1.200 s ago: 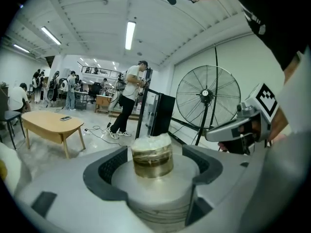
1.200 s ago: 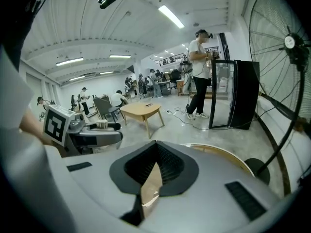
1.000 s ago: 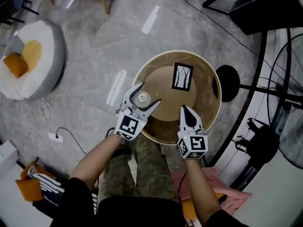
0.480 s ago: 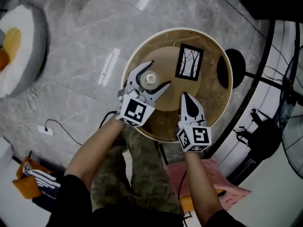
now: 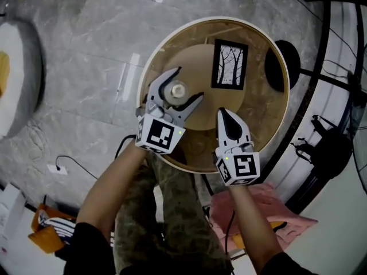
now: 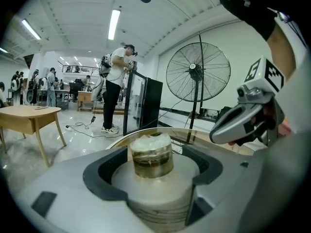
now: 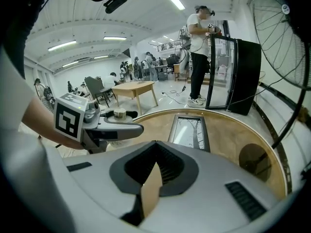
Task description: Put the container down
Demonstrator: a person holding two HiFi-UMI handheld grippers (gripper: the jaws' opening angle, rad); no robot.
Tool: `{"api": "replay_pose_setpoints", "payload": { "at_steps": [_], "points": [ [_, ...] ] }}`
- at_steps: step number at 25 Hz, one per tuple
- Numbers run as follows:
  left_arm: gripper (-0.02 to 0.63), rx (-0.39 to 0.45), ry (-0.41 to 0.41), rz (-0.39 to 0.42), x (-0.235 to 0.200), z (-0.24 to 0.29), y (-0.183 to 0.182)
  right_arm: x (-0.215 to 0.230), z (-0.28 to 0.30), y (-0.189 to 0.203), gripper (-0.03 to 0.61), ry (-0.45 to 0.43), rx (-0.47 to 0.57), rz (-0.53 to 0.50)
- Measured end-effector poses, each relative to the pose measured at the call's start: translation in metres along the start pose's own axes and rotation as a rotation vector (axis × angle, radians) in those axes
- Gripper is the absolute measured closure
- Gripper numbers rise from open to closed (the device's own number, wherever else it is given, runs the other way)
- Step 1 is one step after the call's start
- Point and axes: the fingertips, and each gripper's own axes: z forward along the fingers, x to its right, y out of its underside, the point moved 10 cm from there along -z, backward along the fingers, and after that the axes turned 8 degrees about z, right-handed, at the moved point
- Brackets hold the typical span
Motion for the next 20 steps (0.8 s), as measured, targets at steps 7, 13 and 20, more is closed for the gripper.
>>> {"api": "replay_pose_setpoints", "payload": {
  "at_steps": [7,13,20],
  "points": [
    [0.253,0.01,-0.002,-0.013,0.008,0.018,0.005,0.012,-0.002,0.013,0.557,0.019,-0.008,0.01],
    [0.253,0.023,0.004,0.02,0.013,0.024,0.002,0.018,-0.002,0.017,0.557,0.028,-0.002,0.032],
    [0.253,0.012,0.074,0.12,0.017,0.021,0.003,0.023,-0.002,0.016,0.557,0.03,-0.003,0.03]
  ]
}}
